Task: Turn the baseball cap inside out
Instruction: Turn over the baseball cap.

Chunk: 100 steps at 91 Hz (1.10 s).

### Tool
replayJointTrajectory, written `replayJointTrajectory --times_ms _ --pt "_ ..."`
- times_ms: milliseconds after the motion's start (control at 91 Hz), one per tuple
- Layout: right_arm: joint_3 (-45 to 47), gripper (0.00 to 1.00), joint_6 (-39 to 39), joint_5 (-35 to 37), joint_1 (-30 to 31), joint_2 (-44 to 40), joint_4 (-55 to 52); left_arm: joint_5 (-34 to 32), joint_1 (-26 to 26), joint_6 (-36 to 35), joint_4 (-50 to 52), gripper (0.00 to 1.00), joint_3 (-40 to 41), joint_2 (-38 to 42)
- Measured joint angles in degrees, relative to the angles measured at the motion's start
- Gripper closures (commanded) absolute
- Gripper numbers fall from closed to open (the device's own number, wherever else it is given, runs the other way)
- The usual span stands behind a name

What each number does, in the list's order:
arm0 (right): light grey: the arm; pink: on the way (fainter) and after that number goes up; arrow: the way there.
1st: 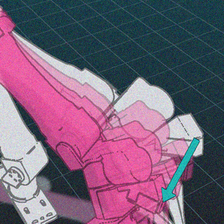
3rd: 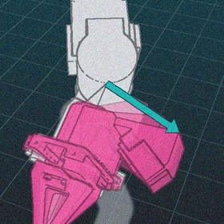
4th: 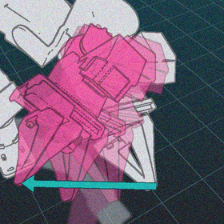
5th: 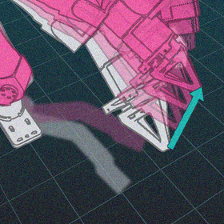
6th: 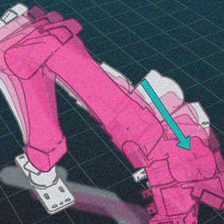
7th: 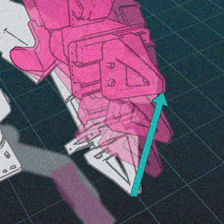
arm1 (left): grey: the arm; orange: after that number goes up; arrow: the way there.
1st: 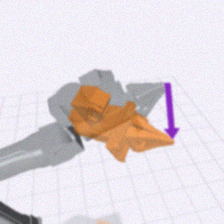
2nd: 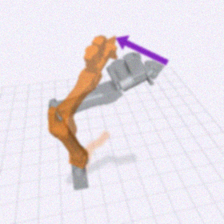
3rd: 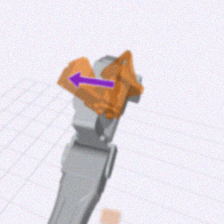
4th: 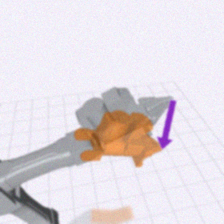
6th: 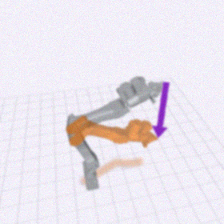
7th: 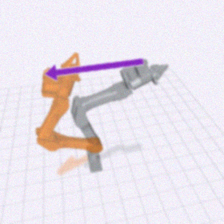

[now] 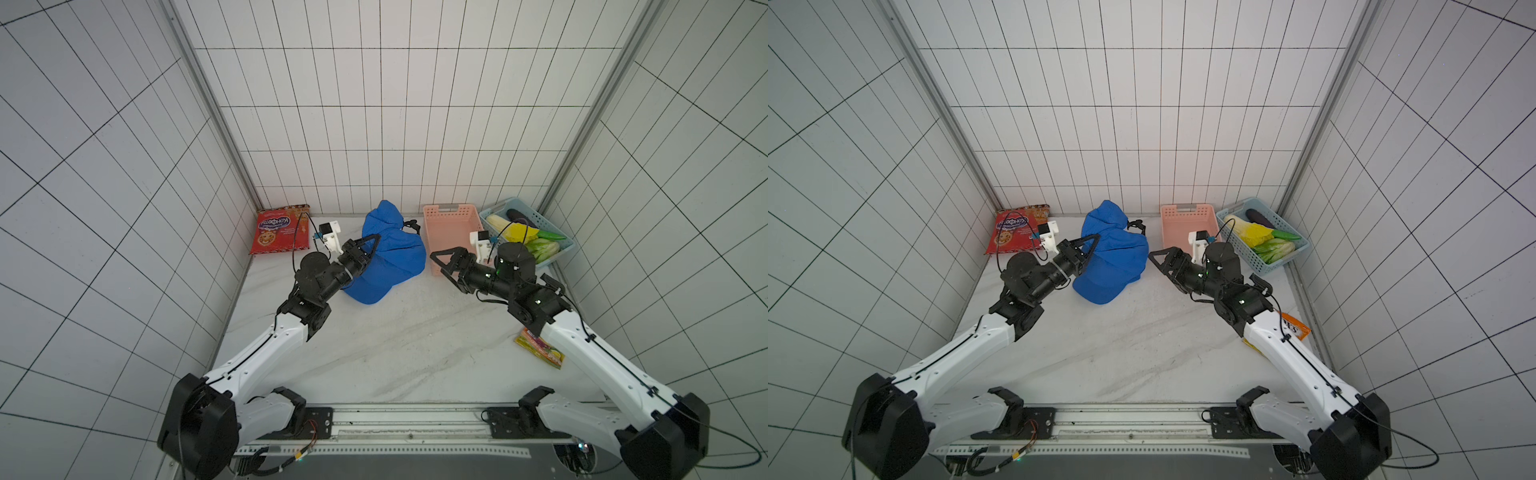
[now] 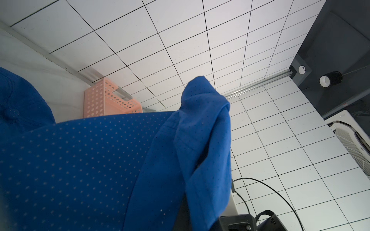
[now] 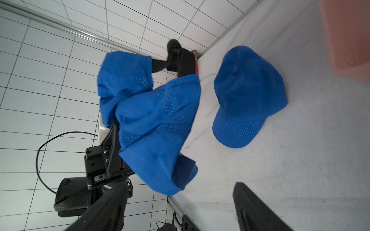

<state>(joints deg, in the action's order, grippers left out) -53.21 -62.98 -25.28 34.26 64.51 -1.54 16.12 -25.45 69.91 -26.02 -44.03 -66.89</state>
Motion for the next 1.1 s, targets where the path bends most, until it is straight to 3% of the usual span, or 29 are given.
replayJointTrajectory --times_ms 440,671,890,978,1099 --pt "-0.13 0.19 -6.99 -3.8 -0.07 5.53 12.04 0.46 -0.48 3.58 -2.75 1.0 -0.55 0.0" --pt "-3.19 0.5 -9.03 -8.0 -0.04 9.01 16.74 0.68 -0.48 4.31 -3.56 1.0 -0.55 -0.17" --pt "-5.73 0.93 -9.86 -12.11 -0.04 10.4 23.87 0.63 -0.48 4.98 -3.58 1.0 -0.35 -0.22" --pt "-6.49 1.0 -10.05 -14.16 -0.04 10.84 27.96 -0.07 -0.48 5.22 -2.56 1.0 0.07 -0.17" --pt "-8.39 1.0 -9.73 -16.94 -0.04 11.06 32.44 -1.77 -0.46 6.29 0.98 1.0 1.68 -0.09"
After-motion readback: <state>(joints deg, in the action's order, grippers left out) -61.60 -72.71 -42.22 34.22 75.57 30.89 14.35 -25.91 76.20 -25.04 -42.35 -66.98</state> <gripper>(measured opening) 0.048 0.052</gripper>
